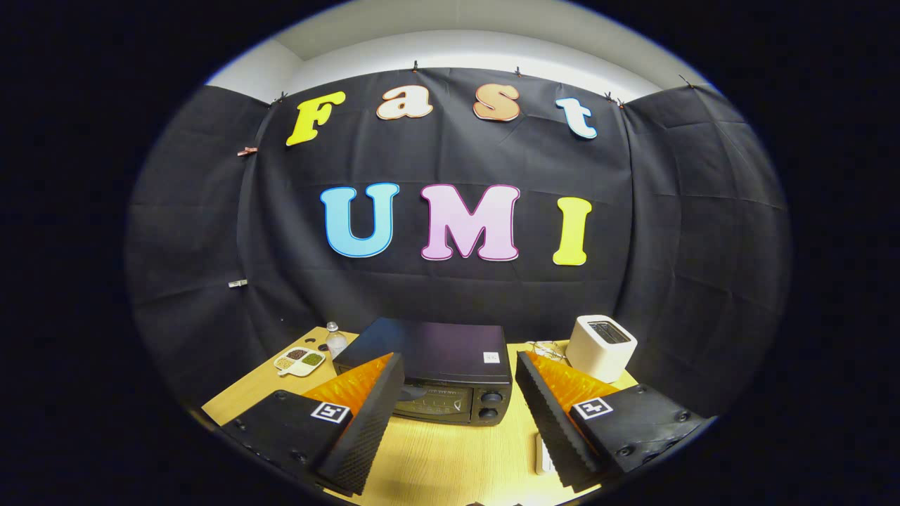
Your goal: Open the toaster oven, put the food inside, and close the toaster oven door.
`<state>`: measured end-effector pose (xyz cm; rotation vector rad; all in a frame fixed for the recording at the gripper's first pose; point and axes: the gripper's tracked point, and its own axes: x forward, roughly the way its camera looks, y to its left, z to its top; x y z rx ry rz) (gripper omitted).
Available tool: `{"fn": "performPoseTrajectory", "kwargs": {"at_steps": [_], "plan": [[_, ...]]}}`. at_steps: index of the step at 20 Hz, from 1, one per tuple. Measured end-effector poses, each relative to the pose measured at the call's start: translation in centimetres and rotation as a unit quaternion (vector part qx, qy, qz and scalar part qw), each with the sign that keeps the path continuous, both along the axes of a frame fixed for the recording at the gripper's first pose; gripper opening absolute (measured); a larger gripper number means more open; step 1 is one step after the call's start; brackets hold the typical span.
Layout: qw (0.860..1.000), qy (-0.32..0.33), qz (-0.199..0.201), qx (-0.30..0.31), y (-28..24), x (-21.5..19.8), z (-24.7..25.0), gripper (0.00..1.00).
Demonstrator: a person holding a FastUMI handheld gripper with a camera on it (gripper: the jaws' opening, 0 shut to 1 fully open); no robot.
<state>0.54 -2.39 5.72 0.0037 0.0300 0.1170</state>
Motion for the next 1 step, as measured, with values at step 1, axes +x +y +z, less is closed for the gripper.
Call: {"fn": "performPoseTrajectory", "kwargs": {"at_steps": [1], "plan": [[1.000,0.000,0.000,0.002,-0.06,0.00,0.06,0.99]]}}
